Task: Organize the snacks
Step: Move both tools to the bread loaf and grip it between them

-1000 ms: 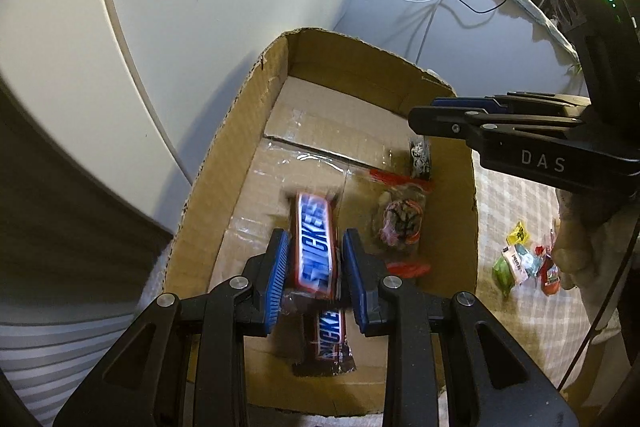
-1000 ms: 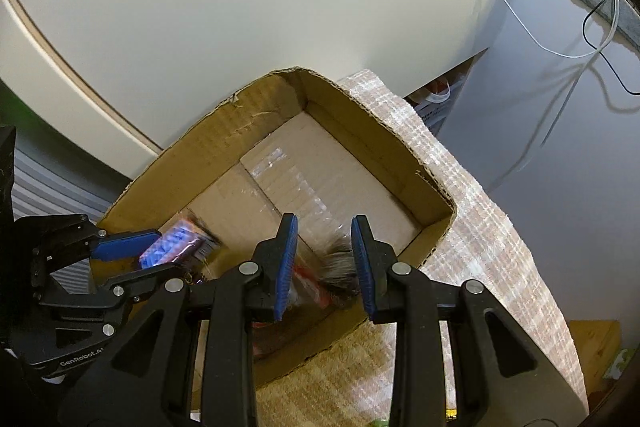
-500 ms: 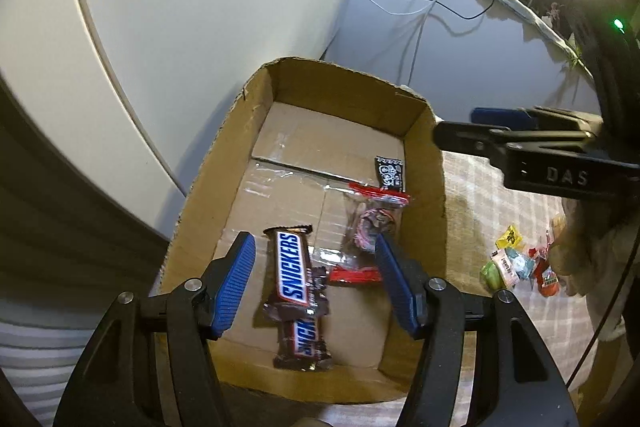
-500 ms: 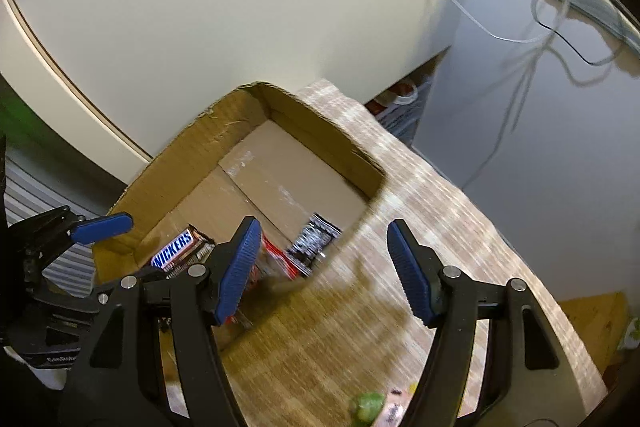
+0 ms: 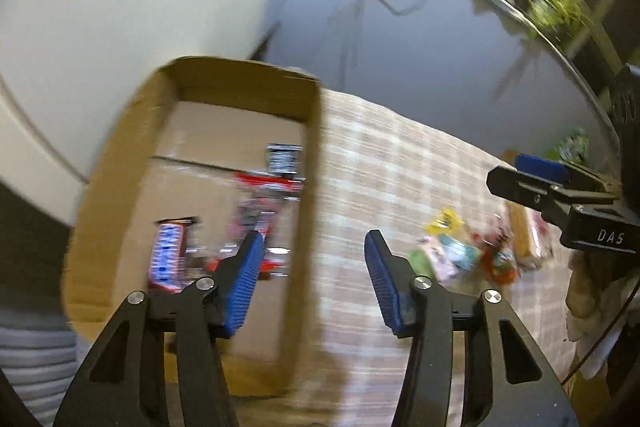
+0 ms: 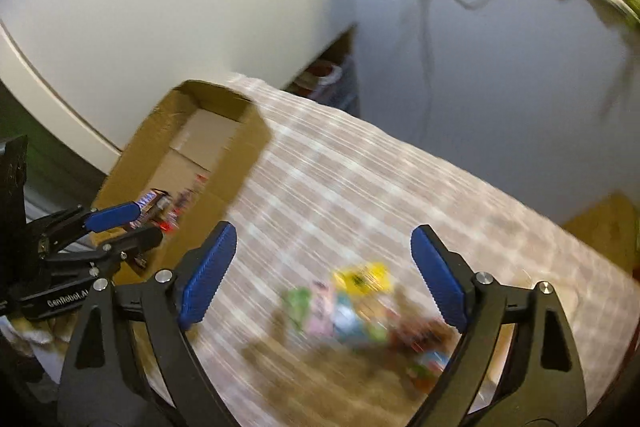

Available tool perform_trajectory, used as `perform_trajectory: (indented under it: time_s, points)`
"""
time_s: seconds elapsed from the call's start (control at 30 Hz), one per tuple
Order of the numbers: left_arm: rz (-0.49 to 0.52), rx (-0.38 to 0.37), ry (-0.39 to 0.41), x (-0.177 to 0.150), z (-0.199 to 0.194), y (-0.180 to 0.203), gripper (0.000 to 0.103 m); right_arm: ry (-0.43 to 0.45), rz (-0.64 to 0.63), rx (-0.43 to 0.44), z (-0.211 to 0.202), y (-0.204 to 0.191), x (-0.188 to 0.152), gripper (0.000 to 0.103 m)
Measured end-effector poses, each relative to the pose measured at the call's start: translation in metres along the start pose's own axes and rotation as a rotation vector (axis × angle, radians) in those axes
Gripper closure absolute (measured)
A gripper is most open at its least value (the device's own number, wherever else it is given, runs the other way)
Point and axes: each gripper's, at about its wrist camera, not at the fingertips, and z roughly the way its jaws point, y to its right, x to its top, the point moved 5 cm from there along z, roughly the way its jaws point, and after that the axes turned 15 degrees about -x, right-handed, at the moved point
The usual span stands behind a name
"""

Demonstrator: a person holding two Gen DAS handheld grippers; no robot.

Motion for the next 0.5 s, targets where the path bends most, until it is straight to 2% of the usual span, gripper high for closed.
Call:
perform_trajectory:
  time_s: [0.3,0.5]
  points:
    - [0.058,-0.128,-0.082,-0.002,0.04,0.07,0.054,-0.029,0.184,-0.097,-0.012,0.108,-0.055,0.012]
    - [0.1,-0.183,-0.139,-0.005,0.067,0.114,0.054,-0.073,0.258,-0.121,-0.005,0.162,-0.084,0.012]
